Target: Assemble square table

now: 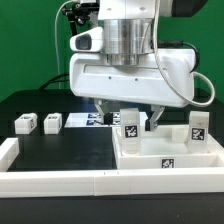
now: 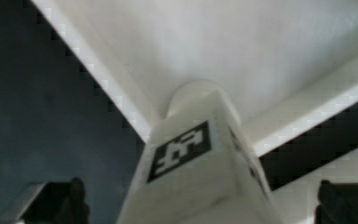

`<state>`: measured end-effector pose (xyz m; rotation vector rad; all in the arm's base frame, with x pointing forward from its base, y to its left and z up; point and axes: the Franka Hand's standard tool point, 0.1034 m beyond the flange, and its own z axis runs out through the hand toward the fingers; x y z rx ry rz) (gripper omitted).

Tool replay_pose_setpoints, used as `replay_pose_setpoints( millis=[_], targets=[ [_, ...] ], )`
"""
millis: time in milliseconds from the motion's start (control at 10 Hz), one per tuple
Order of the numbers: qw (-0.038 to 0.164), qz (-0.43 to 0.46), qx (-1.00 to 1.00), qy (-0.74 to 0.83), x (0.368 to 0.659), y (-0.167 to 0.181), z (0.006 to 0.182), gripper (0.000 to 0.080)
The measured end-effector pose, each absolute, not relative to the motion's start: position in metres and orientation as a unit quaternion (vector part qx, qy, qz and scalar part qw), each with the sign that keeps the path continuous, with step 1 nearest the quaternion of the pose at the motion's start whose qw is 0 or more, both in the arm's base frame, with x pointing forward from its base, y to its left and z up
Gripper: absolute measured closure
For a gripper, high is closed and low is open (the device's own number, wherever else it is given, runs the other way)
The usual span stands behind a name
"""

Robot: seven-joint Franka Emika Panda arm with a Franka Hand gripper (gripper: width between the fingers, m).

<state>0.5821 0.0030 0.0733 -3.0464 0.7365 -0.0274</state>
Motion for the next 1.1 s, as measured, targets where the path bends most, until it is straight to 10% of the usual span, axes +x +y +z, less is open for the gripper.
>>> replay_pose_setpoints(
  millis=[800, 1000, 1100],
  targets=[
    [0.006, -0.014, -1.0, 0.01, 0.582, 0.0079, 0.0792, 0.0152],
    [0.006, -0.014, -1.0, 0.01, 0.5819, 0.0077, 0.079, 0.0508],
    [0.006, -0.014, -1.0, 0.013, 0.5819, 0.0077, 0.079, 0.0508]
  ],
)
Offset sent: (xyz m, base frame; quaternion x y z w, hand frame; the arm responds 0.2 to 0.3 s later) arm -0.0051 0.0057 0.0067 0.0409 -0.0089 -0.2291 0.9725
